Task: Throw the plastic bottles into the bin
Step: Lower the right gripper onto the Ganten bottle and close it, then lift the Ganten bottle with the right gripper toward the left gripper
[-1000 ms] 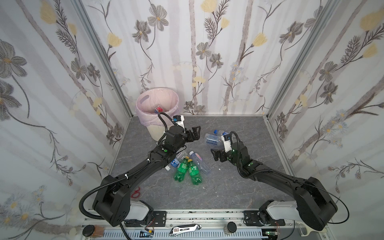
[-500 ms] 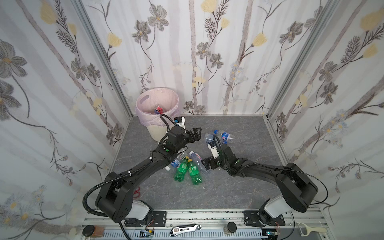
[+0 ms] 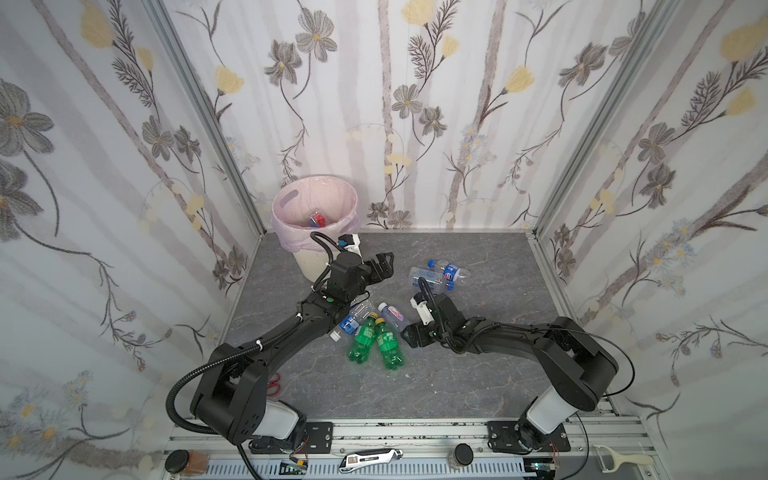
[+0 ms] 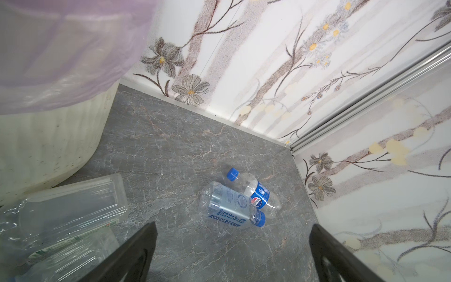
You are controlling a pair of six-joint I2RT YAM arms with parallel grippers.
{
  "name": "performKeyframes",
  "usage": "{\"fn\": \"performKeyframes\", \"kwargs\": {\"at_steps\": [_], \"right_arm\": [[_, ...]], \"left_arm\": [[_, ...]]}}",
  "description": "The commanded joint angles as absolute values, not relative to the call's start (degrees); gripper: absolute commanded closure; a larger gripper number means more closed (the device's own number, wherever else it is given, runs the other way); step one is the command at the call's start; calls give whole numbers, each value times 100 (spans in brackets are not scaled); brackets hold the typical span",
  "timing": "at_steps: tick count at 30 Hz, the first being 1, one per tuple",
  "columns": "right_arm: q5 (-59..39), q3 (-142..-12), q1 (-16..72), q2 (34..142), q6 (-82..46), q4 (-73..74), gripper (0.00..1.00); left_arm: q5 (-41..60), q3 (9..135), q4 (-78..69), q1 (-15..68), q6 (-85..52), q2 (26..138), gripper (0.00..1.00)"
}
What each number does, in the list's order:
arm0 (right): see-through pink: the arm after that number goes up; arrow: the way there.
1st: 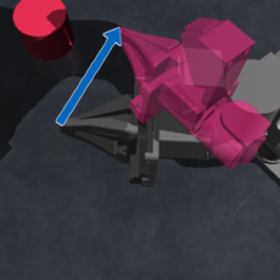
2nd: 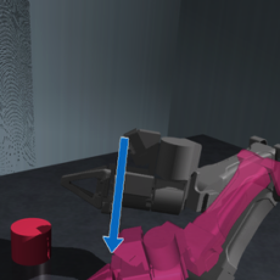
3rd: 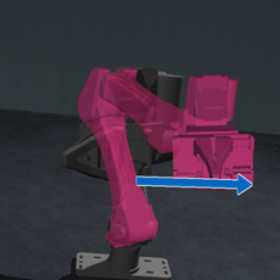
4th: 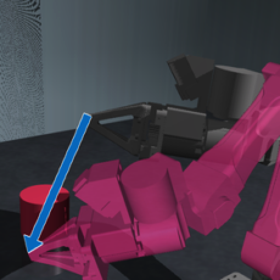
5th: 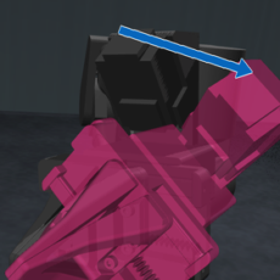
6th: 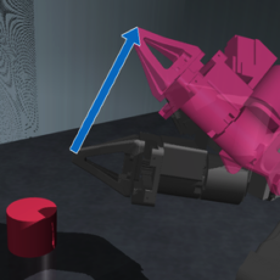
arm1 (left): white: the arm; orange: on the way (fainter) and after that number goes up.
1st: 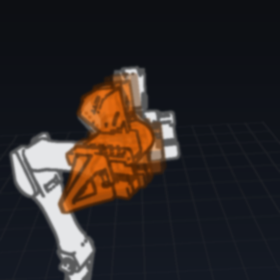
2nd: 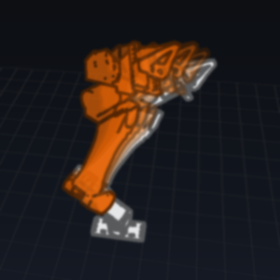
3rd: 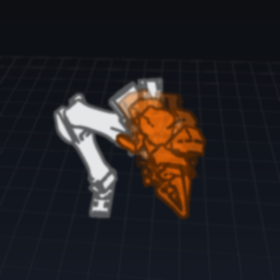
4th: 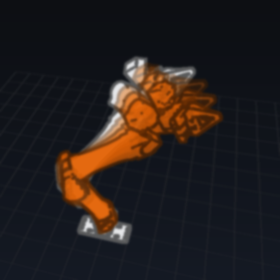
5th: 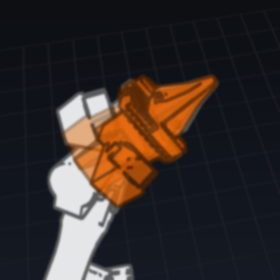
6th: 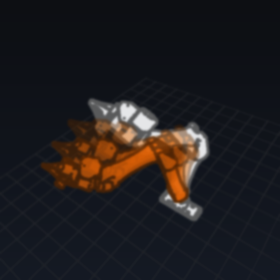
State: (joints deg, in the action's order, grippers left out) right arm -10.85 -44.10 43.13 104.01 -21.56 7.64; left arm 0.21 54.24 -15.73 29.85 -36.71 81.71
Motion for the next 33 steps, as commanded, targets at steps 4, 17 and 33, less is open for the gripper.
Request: {"fn": "performKeyframes", "kwargs": {"at_steps": [4,17,33], "right_arm": [[-1339,-4491,4333,10603,-2338,910,24],[-1106,-4545,4193,10263,-2356,876,45],[-1082,-5441,3661,9528,-2315,508,49]], "left_arm": [[79,5432,-1825,2937,-3831,8243,0],[50,5405,-1894,2936,-3964,8260,0],[569,5414,-2142,2936,-4305,8402,2]]}}
